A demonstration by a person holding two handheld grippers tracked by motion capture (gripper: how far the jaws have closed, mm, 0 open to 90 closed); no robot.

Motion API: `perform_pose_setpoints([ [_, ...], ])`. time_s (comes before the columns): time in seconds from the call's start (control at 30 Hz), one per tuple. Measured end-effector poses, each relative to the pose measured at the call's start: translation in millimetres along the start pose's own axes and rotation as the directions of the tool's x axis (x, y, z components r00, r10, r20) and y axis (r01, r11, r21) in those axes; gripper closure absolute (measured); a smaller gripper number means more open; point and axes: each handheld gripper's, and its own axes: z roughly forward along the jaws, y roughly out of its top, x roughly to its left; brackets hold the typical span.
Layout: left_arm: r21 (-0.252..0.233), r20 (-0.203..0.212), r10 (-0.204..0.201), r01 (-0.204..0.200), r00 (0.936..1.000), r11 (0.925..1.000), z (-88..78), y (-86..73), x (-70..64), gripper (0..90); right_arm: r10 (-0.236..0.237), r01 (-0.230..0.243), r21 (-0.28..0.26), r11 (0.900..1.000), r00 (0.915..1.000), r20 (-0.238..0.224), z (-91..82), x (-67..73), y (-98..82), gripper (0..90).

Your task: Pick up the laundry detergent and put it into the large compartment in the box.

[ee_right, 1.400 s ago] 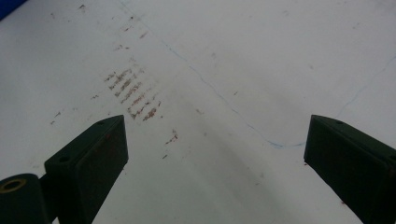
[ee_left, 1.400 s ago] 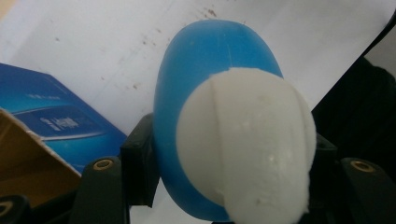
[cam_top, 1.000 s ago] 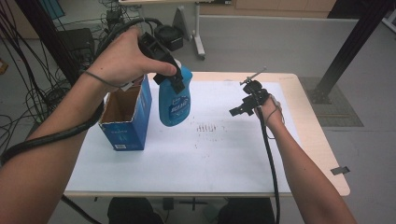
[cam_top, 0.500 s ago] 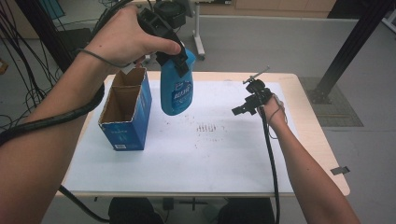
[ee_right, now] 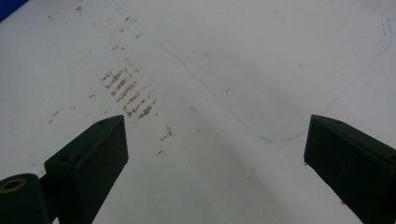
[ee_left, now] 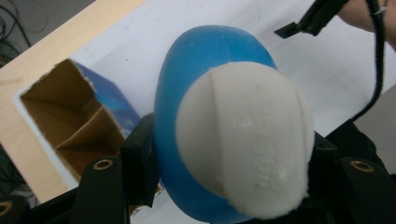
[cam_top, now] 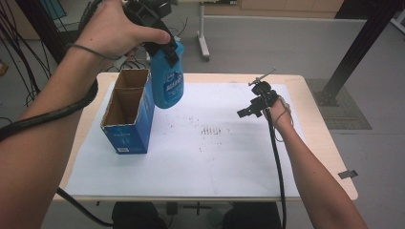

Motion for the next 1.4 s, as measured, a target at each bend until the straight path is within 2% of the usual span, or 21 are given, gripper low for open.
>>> perform_pose_setpoints([
  [0.17, -0.008, -0.020, -0.085, 0.085, 0.9962, 0.9964, -1.1, -5.6, 23.1, 38.3, 0.000, 0.000, 0.001, 1.000, 1.0000, -0.003, 0.8, -1.4, -0.3, 5.8],
  [0.23, 0.000, -0.028, -0.100, 0.100, 0.9946, 0.9950, -1.1, -7.7, 29.7, 38.3, -0.001, 0.001, 0.000, 1.000, 1.0000, -0.003, 0.6, -1.4, -0.2, 5.8],
  [0.4, -0.002, -0.034, -0.168, 0.168, 0.9851, 0.9857, -1.8, -14.8, 52.6, 38.3, -0.004, 0.004, -0.002, 1.000, 1.0000, -0.003, 0.9, -1.4, 0.2, 5.9],
  [0.57, -0.015, -0.063, -0.240, 0.239, 0.9688, 0.9708, -7.4, -23.2, 73.0, 38.3, -0.005, 0.005, -0.003, 1.000, 1.0000, 0.002, -0.3, -1.7, 0.3, 5.9],
  [0.6, -0.023, -0.067, -0.259, 0.258, 0.9635, 0.9658, -8.9, -25.4, 77.7, 38.3, -0.005, 0.005, -0.002, 1.000, 1.0000, 0.003, -0.4, -1.8, 0.3, 5.9],
  [0.63, -0.023, -0.068, -0.264, 0.263, 0.9622, 0.9646, -10.2, -26.7, 80.9, 38.3, -0.005, 0.005, -0.003, 1.000, 1.0000, 0.003, -0.8, -1.7, 0.4, 5.9],
  [0.73, -0.029, -0.066, -0.298, 0.297, 0.9522, 0.9545, -15.4, -32.1, 91.7, 38.3, -0.001, 0.001, -0.008, 1.000, 1.0000, -0.001, -2.1, -1.8, 1.1, 5.8],
  [0.87, -0.043, -0.075, -0.331, 0.328, 0.9408, 0.9436, -23.5, -39.1, 101.9, 38.3, -0.005, 0.005, -0.014, 1.000, 1.0000, 0.002, -5.0, -1.6, 3.0, 5.9],
  [0.93, -0.057, -0.087, -0.353, 0.349, 0.9315, 0.9353, -27.2, -42.5, 106.3, 38.3, -0.005, 0.005, -0.015, 1.000, 1.0000, 0.004, -5.9, -1.5, 3.4, 5.8],
  [1.07, -0.053, -0.115, -0.373, 0.369, 0.9207, 0.9278, -27.5, -46.6, 110.2, 38.3, -0.006, 0.006, -0.018, 1.000, 1.0000, 0.006, -7.7, -1.5, 3.8, 5.8],
  [1.23, -0.050, -0.102, -0.390, 0.387, 0.9151, 0.9208, -25.1, -49.3, 115.0, 38.3, -0.005, 0.005, -0.022, 1.000, 1.0000, 0.005, -9.5, -1.3, 4.0, 5.8],
  [1.33, -0.042, -0.103, -0.384, 0.382, 0.9175, 0.9233, -22.8, -49.9, 115.8, 38.3, -0.005, 0.005, -0.023, 1.000, 1.0000, 0.006, -10.2, -1.4, 3.7, 5.8],
  [1.4, -0.046, -0.105, -0.389, 0.386, 0.9153, 0.9212, -20.1, -50.3, 115.9, 38.3, -0.003, 0.003, -0.026, 1.000, 1.0000, 0.005, -10.6, -1.8, 3.4, 5.8],
])
